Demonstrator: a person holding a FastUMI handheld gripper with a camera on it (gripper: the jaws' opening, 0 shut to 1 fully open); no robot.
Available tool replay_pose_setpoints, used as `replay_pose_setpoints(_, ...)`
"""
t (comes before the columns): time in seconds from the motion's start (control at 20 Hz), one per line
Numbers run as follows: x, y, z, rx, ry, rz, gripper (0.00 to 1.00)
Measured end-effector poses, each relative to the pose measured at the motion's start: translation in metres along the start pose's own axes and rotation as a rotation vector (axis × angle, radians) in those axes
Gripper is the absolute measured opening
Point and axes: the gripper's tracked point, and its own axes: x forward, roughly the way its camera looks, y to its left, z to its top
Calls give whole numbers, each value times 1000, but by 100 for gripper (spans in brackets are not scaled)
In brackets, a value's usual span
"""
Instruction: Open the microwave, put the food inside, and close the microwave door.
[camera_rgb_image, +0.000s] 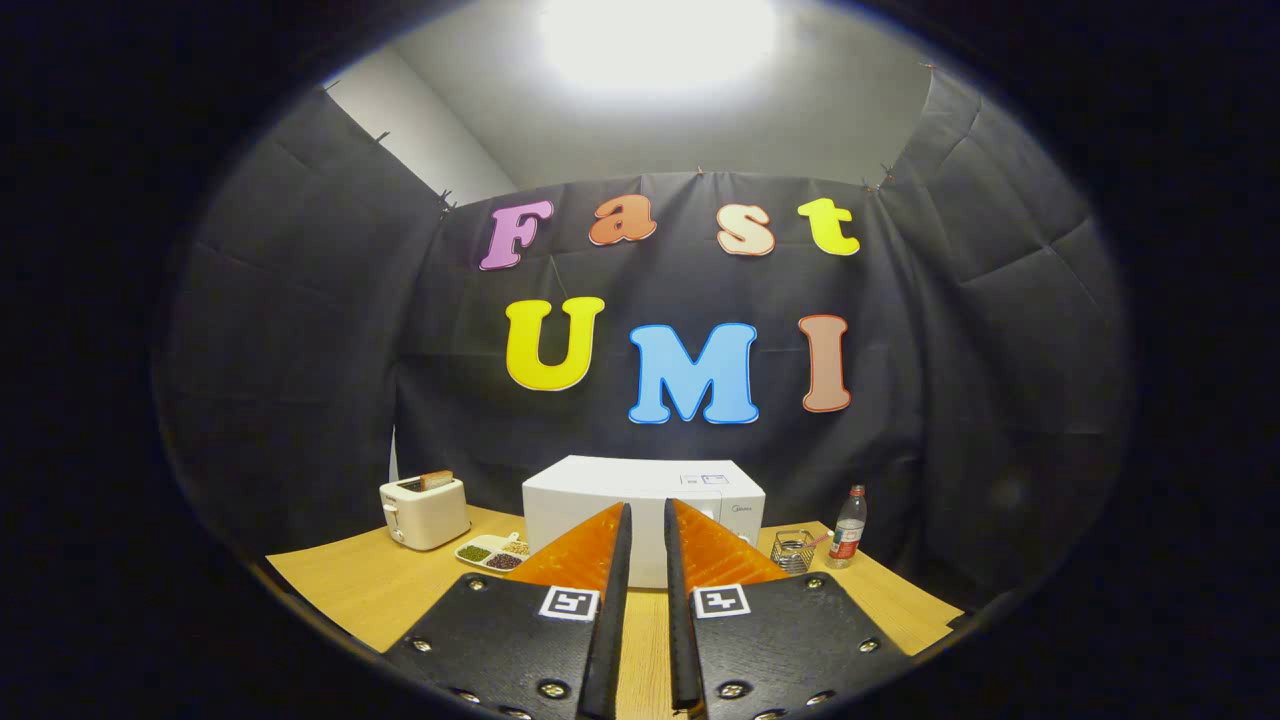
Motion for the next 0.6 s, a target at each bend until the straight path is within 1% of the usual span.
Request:
replay_pose_setpoints(0.05,1,-2,-5,1,16,-18,21)
replay_pose_setpoints(0.1,3,-6,-10,-13,32,-40,47)
replay_pose_setpoints(0.2,5,-5,-13,-51,47,-55,99)
replay_pose_setpoints(0.3,-1,3,-13,-57,43,-55,97)
replay_pose_setpoints(0.45,-5,12,-7,-38,15,-30,97)
replay_pose_setpoints(0.6,-5,14,-8,-27,6,-27,97)
